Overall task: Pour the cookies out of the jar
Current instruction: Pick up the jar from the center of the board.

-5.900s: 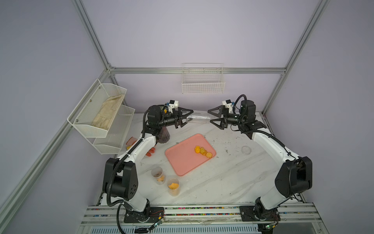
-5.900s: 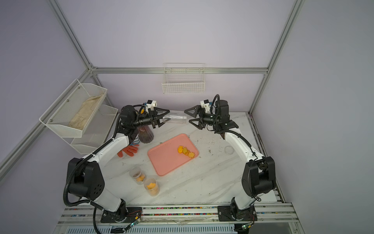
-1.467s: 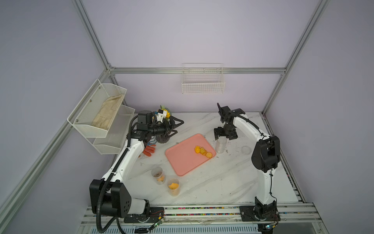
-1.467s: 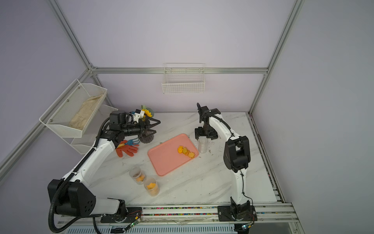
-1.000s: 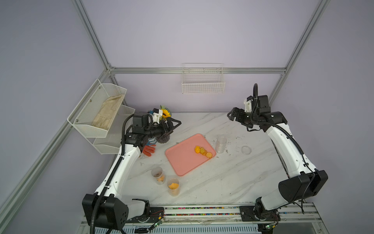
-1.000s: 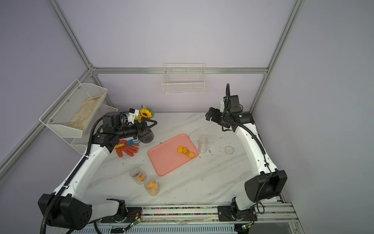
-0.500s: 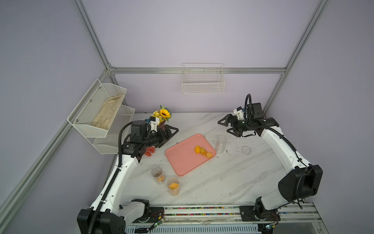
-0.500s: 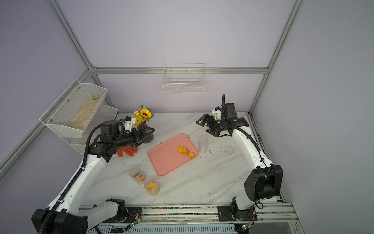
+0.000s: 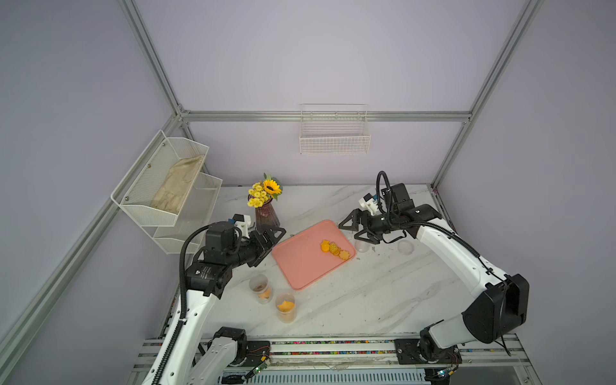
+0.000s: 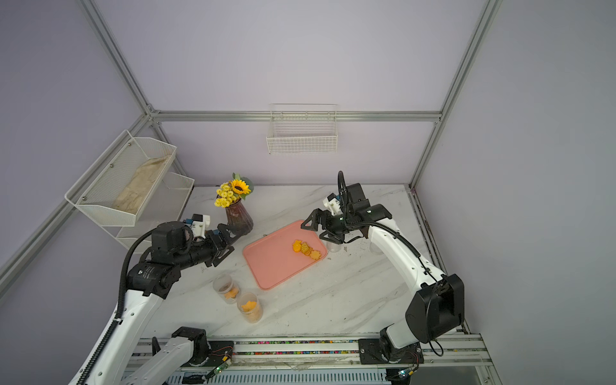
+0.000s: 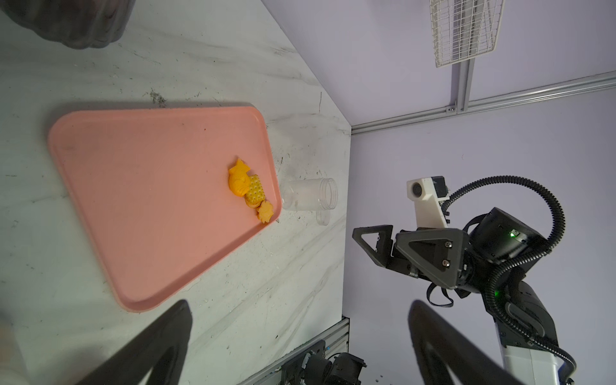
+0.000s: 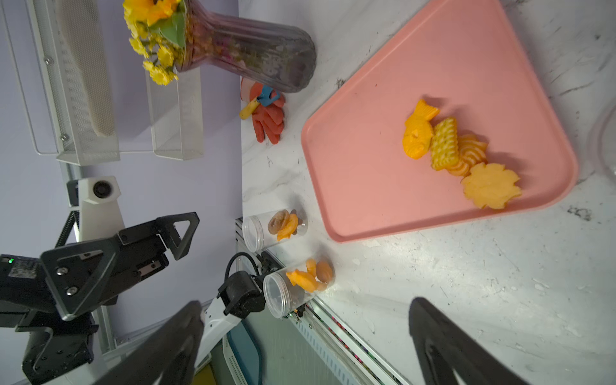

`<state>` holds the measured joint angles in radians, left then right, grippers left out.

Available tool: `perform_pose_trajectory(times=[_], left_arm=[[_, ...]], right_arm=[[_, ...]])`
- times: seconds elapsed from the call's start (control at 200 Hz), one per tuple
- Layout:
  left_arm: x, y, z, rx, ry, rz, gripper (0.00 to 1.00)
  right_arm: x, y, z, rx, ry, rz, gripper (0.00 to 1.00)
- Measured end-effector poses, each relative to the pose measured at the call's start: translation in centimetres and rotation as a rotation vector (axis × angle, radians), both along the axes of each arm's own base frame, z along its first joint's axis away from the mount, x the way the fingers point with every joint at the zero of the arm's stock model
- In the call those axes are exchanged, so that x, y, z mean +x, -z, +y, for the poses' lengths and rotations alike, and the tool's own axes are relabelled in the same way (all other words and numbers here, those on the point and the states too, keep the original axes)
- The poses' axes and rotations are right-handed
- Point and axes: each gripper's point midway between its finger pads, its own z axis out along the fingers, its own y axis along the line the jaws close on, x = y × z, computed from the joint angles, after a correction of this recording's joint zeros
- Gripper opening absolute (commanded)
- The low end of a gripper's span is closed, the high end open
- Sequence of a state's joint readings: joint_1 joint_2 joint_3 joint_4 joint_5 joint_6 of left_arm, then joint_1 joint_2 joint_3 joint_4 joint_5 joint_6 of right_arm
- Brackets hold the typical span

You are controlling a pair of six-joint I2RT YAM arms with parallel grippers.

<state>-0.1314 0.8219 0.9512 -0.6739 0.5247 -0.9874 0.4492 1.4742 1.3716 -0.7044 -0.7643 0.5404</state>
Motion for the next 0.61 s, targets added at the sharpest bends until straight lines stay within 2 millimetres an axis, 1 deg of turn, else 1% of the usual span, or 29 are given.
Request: perform_pose_trajectory(times=[0.125,0.275,0.365,0.455,0.555,0.605], left_arm=[[-2.1,-0.5,0.6,0.009,-0.026,-0.011,1.0],[-4.2,-0.2,1.3,0.026,-0.048,0.004,1.0],[-4.9,0.2,1.6,0.035,-0.059,0.02,1.0],[-5.5,0.7,1.9,0.048,-0.071,0.044,1.0],[-6.1,1.7,2.2,0.073,-0.075,0.085,1.0],[-6.4,2.2,2.4,0.088,-0.079,0.108,1.0]], right_arm=[[-2.8,0.1,1.9,-0.021,-0.095,-0.005,0.97],[-5.6,0.7,3.9,-0.058,-0.178,-0.008,0.97],[-7.2,1.4,5.1,-0.1,-0.222,-0.013,0.97],[-9.3,2.1,6.8,-0.142,-0.277,-0.025,0.97],[-11.7,3.2,8.8,-0.192,-0.336,-0.032,0.97],[-12.6,3.8,9.5,-0.219,-0.359,-0.034,0.97]])
